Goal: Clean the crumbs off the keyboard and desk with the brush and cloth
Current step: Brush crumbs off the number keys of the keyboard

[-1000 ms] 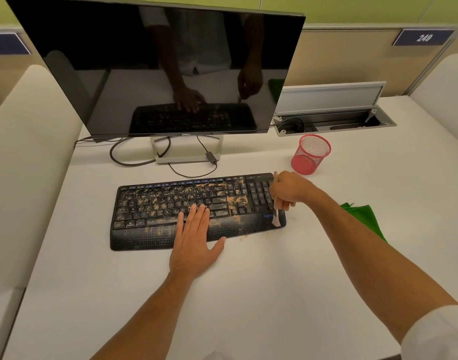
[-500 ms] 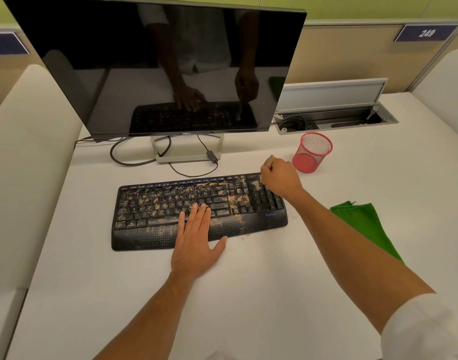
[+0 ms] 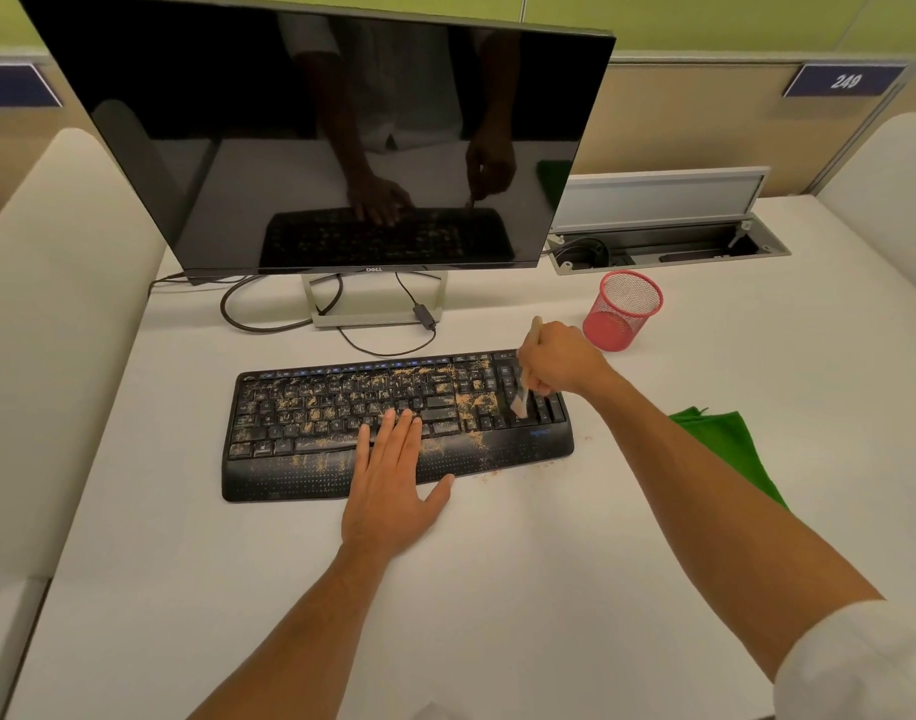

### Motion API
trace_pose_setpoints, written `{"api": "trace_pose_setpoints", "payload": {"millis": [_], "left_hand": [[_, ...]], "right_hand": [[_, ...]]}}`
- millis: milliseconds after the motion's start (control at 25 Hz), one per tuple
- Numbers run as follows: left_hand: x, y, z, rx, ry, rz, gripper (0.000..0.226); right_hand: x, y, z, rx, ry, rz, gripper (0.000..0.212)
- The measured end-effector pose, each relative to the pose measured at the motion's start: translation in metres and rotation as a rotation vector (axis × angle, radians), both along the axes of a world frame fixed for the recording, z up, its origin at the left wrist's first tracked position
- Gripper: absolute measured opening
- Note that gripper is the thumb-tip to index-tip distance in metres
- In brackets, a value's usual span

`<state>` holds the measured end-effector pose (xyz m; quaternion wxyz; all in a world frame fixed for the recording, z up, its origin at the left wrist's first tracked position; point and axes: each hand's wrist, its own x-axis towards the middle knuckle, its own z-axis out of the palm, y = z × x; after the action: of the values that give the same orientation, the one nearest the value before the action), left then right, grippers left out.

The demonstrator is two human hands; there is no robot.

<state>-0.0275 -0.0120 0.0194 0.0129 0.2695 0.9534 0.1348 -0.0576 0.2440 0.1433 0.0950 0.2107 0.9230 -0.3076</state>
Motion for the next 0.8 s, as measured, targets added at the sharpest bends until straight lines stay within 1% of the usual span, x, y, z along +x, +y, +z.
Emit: {"api": "trace_pose_setpoints", "payload": {"millis": [40, 80, 160, 280, 400, 480, 600, 680, 720, 800], "left_hand": [[0.000, 0.000, 0.000, 0.001, 0.000, 0.000, 0.084], [0.000, 0.000, 0.000, 0.000, 0.000, 0.000, 0.083], [0.000, -0.001, 0.001, -0.007, -0.009, -0.002, 0.083], [0.000, 0.000, 0.001, -0.005, -0.013, -0.002, 0.084], [-0.001, 0.000, 0.000, 0.000, -0.012, -0.005, 0.084], [-0.001, 0.000, -0.001, 0.005, 0.003, -0.007, 0.084], [-0.001, 0.000, -0.002, 0.016, 0.010, -0.008, 0.084], [-0.001, 0.000, -0.001, 0.005, 0.003, -0.011, 0.084], [-0.001, 0.000, -0.001, 0.002, 0.000, -0.012, 0.084], [-0.001, 0.000, -0.001, 0.005, 0.003, -0.010, 0.084]], "right_hand": [[0.001, -0.001, -0.002, -0.013, 0.063, 0.020, 0.051], [0.003, -0.002, -0.002, -0.016, 0.087, 0.069, 0.047], [0.008, -0.004, -0.004, -0.006, 0.058, 0.219, 0.033], [0.014, 0.003, -0.008, 0.000, 0.005, 0.318, 0.027], [0.020, 0.012, -0.007, 0.084, -0.028, 0.307, 0.027], [0.024, 0.016, -0.005, 0.209, -0.045, 0.316, 0.029], [0.027, 0.014, -0.002, 0.358, -0.033, 0.336, 0.026], [0.025, 0.012, -0.004, 0.354, -0.013, 0.275, 0.029], [0.023, 0.013, -0.007, 0.310, -0.026, 0.226, 0.031], [0.023, 0.015, -0.013, 0.156, -0.115, 0.145, 0.034]]}}
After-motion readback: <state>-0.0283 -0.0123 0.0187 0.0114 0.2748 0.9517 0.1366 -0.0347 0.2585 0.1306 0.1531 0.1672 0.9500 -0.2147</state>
